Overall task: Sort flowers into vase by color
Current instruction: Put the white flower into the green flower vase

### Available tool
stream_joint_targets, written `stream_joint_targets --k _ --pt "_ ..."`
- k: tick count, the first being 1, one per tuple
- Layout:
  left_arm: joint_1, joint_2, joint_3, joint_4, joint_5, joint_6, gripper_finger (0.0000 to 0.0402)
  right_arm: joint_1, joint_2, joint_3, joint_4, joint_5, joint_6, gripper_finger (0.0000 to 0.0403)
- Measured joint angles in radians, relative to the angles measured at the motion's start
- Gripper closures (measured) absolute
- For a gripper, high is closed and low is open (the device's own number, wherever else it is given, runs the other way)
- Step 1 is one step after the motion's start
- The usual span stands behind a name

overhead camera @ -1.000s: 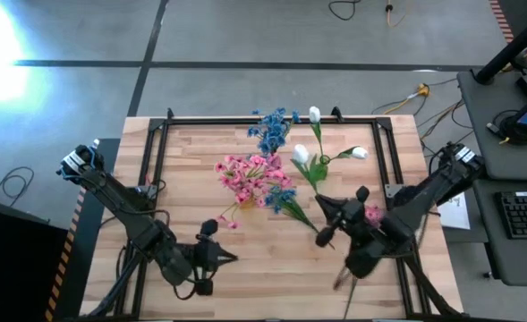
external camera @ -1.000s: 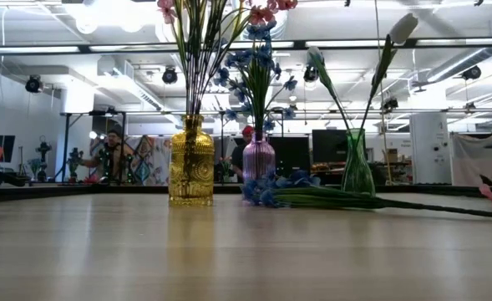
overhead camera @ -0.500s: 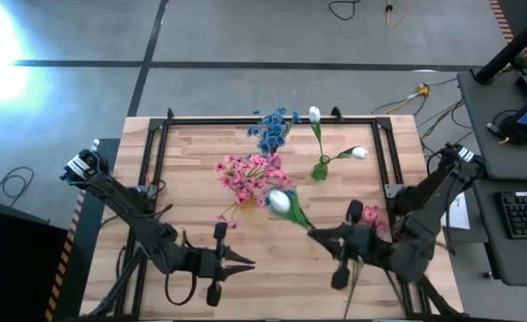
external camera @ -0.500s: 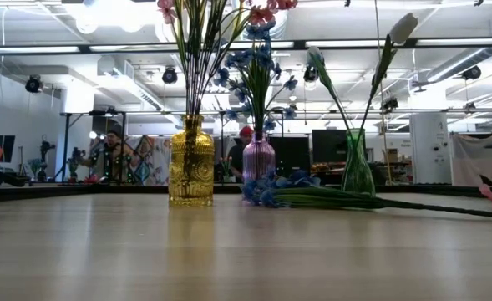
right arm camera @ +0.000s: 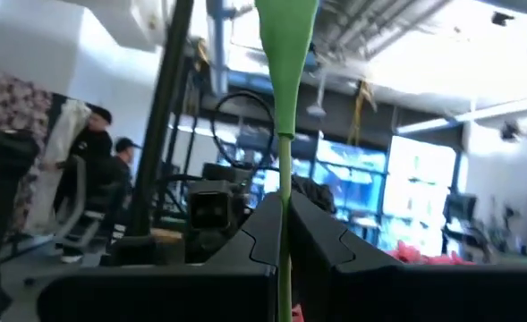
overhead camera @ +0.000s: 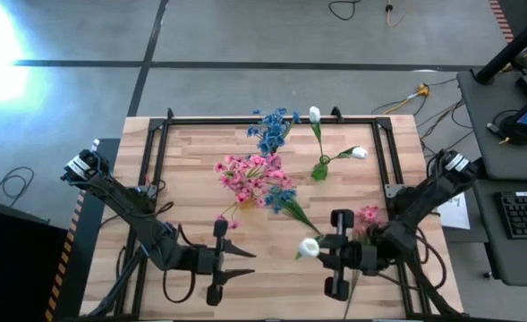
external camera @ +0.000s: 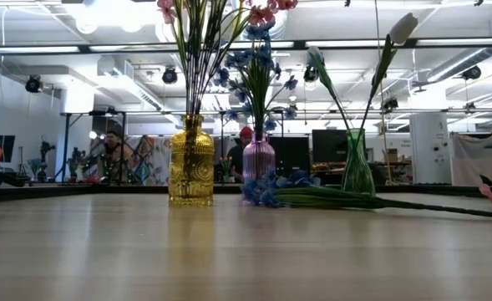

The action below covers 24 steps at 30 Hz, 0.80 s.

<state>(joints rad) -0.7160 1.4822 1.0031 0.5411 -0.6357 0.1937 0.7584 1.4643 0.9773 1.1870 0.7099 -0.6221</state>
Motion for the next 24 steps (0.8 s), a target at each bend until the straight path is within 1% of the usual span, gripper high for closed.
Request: stream_joint_targets --k 5,7,9,11,14,20,22,24 --pt "0.008 0.0 0.0 0.014 0.001 0.006 0.0246 -0.011 0.024 -0.046 0.064 -0.091 -0.017 0.0394" --pt "0.017 0.003 0.0 0.015 0.024 0.004 0.024 -0.027 0.043 -0.045 0.085 -0.14 -0.002 0.0394" --pt "0.029 0.019 0.0 0.049 0.068 0.0 0.0238 -0.048 0.067 -0.034 0.087 -0.15 0.01 0.0394" --pt "0.047 0.053 0.0 0.118 0.102 0.0 0.0238 -0.067 0.09 -0.014 0.087 -0.152 0.02 0.0394" --pt "0.072 0.101 0.0 0.195 0.098 -0.003 0.0238 -0.085 0.121 0.02 0.09 -0.178 0.02 0.0394" --pt "0.112 0.139 0.0 0.271 0.089 -0.03 0.0238 -0.09 0.145 0.065 0.086 -0.243 0.02 0.0394" --pt "0.124 0.153 0.001 0.279 0.103 -0.039 0.0238 -0.09 0.152 0.078 0.086 -0.253 0.006 0.0394" --pt "0.134 0.168 0.012 0.279 0.143 -0.043 0.0238 -0.09 0.159 0.087 0.081 -0.263 -0.008 0.0394"
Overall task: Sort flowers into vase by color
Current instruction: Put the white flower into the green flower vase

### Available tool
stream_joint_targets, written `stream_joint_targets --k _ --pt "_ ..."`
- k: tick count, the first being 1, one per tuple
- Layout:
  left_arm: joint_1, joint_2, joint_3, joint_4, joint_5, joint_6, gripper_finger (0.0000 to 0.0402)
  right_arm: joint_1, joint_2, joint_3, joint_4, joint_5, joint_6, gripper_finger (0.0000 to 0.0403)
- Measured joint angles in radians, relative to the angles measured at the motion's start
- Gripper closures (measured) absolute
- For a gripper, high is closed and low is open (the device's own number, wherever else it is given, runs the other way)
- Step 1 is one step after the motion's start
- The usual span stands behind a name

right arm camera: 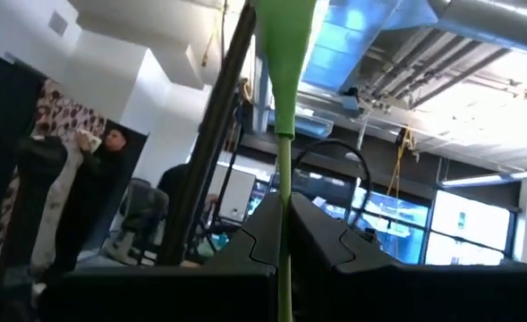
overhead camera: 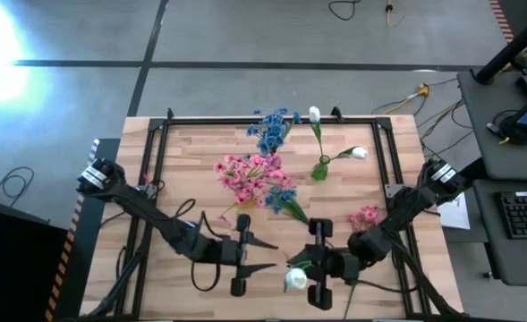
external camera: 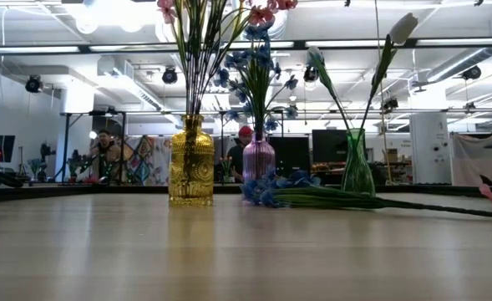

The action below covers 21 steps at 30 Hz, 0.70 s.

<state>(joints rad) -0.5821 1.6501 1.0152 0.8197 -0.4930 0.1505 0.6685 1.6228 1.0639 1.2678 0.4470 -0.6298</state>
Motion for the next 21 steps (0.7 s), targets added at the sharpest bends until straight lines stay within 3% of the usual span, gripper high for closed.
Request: stream_joint_targets --k 3,12,21 --pt "0.011 0.031 0.029 0.0 0.048 -0.002 0.0238 -0.01 0.009 0.016 0.003 -0.012 -0.007 0.0394" --pt "0.02 0.123 0.116 -0.033 0.031 0.037 0.0248 -0.021 0.023 0.027 0.002 -0.012 -0.01 0.0394" --pt "0.024 0.133 0.136 -0.089 -0.067 0.04 0.0359 -0.021 0.023 0.025 -0.001 -0.004 -0.011 0.0393"
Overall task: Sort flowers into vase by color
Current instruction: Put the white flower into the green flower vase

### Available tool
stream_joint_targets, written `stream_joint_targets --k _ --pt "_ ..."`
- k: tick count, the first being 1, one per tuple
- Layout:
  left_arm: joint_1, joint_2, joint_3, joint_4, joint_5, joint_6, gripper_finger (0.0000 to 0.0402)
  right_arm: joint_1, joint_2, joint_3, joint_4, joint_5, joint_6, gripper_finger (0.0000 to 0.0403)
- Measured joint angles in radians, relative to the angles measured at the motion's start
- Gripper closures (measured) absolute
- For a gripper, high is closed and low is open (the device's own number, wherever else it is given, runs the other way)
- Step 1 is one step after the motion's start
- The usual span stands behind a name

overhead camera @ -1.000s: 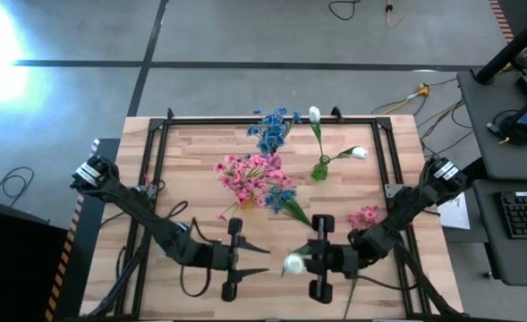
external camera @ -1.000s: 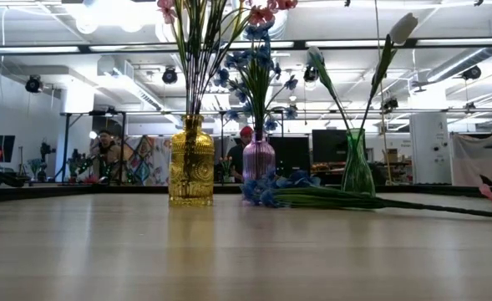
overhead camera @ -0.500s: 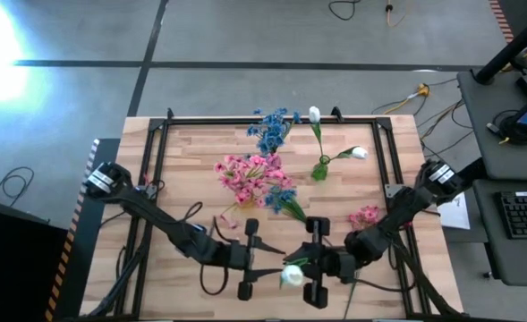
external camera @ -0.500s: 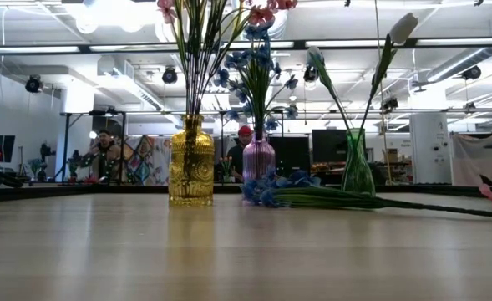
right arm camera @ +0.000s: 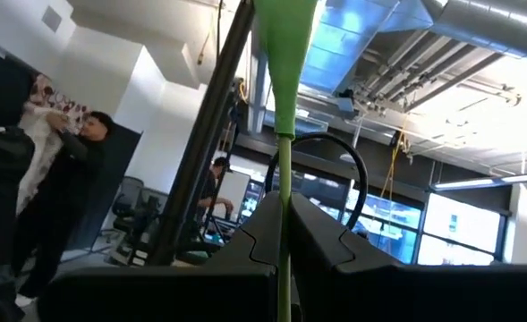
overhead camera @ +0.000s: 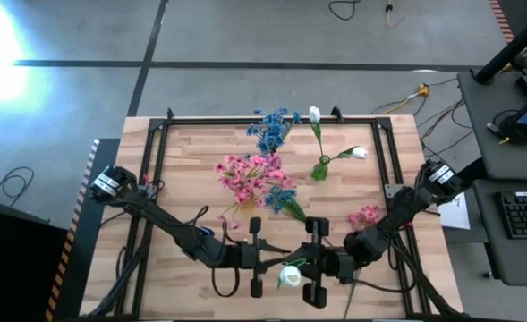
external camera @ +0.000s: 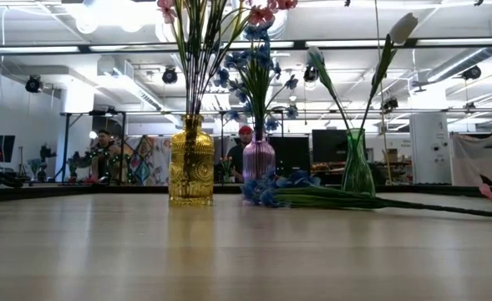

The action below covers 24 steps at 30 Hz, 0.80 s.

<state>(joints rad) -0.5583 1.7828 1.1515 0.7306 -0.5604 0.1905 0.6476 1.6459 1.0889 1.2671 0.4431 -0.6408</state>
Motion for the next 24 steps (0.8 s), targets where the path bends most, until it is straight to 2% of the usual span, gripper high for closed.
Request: stream_joint_targets --k 3,10,14,17,21,24 --pt "-0.001 -0.003 0.0 -0.029 0.0 -0.002 0.0395 0.001 0.0 0.0 -0.005 0.034 -0.013 0.039" --pt "-0.011 -0.029 0.0 -0.104 -0.061 -0.024 0.04 0.031 -0.005 0.0 -0.003 0.227 -0.064 0.0366" --pt "-0.021 -0.039 0.0 -0.107 -0.111 -0.023 0.0401 0.062 -0.014 -0.001 -0.019 0.328 -0.081 0.0333" --pt "-0.023 -0.039 0.0 -0.123 -0.112 -0.015 0.0401 0.081 -0.032 -0.001 -0.035 0.404 -0.078 0.0301" --pt "-0.023 -0.039 0.0 -0.157 -0.114 -0.017 0.0401 0.087 -0.054 -0.001 -0.093 0.493 -0.016 0.0268" --pt "-0.022 -0.039 0.0 -0.173 -0.115 -0.024 0.0401 0.085 -0.076 -0.001 -0.175 0.501 0.058 0.0255"
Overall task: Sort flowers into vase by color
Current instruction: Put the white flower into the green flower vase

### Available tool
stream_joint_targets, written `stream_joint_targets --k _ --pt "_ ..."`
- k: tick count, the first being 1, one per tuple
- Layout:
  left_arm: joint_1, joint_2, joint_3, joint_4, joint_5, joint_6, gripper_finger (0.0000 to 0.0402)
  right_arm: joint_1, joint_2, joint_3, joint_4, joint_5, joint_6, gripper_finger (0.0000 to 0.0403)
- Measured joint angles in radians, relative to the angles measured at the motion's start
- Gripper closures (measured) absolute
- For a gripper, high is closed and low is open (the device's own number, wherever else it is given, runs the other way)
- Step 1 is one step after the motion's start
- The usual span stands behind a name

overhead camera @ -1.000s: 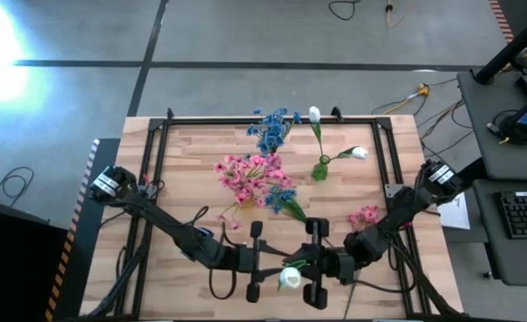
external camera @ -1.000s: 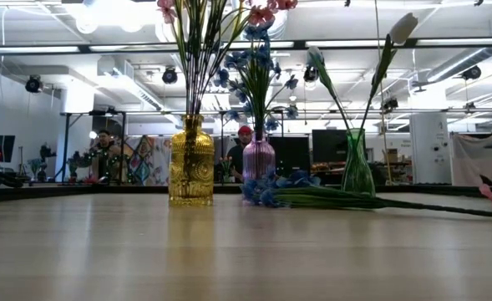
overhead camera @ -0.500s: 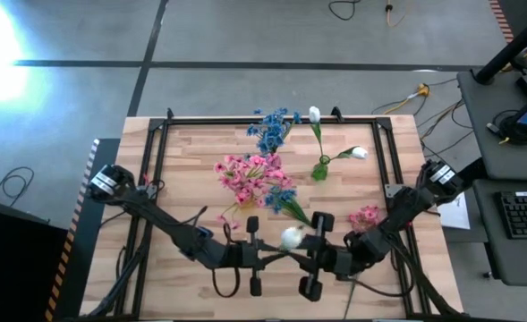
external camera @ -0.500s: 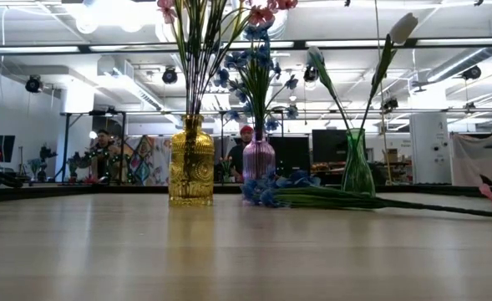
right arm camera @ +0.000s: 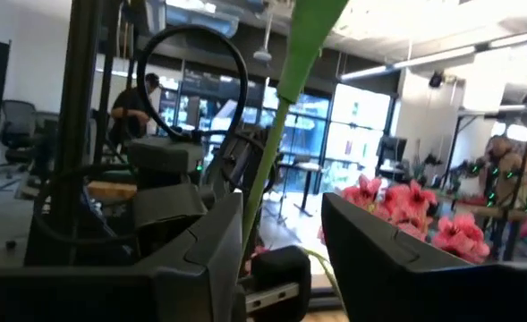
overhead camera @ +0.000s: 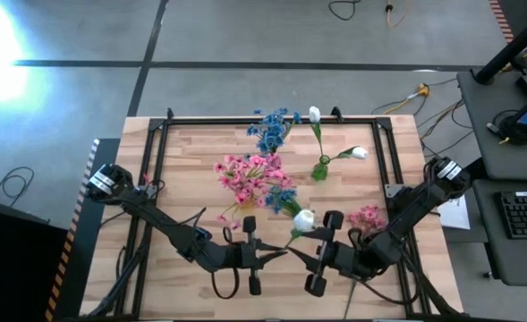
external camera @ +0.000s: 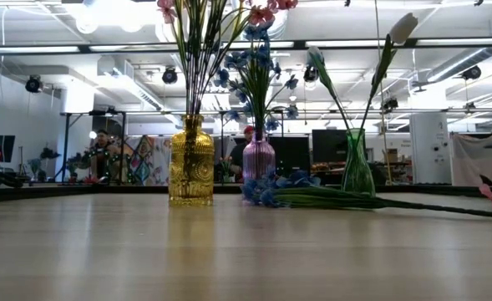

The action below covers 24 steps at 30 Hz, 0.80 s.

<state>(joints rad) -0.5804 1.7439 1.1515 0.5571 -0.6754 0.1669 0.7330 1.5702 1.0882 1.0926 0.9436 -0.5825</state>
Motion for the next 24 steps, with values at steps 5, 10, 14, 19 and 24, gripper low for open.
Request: stream_joint_targets --k 5,10,14,19,24 --pt "0.0 0.0 0.0 -0.001 -0.026 0.006 0.0401 0.0 -0.031 0.0 -0.087 -0.001 0.074 0.025" --pt "0.0 0.0 0.0 -0.023 -0.052 0.008 0.0402 0.0 -0.054 0.01 -0.153 -0.001 0.12 0.025" --pt "0.0 0.0 0.0 -0.062 -0.119 0.002 0.0402 0.0 -0.056 0.04 -0.227 -0.001 0.145 0.025" --pt "0.0 0.0 0.0 -0.089 -0.127 -0.002 0.0401 -0.005 -0.056 0.086 -0.298 0.0 0.172 0.025" --pt "0.0 0.0 -0.001 -0.089 -0.127 -0.007 0.0401 -0.007 -0.056 0.115 -0.339 -0.001 0.166 0.0256"
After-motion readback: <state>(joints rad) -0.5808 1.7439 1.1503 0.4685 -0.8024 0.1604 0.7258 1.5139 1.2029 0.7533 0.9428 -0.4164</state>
